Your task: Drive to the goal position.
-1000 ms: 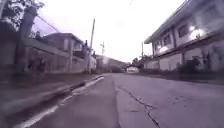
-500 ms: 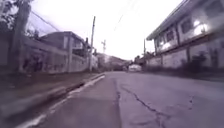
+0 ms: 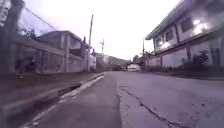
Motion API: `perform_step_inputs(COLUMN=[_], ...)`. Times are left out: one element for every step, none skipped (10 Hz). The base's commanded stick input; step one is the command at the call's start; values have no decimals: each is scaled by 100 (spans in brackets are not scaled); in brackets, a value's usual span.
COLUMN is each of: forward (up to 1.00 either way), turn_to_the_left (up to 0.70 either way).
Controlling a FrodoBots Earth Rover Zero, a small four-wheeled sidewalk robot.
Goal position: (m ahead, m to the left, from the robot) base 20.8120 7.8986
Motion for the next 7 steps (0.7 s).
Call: perform_step_inputs(forward=[70,70,70,70,70,70,70], turn_to_the_left=[0,0,-23,-35,-35,-35,-34])
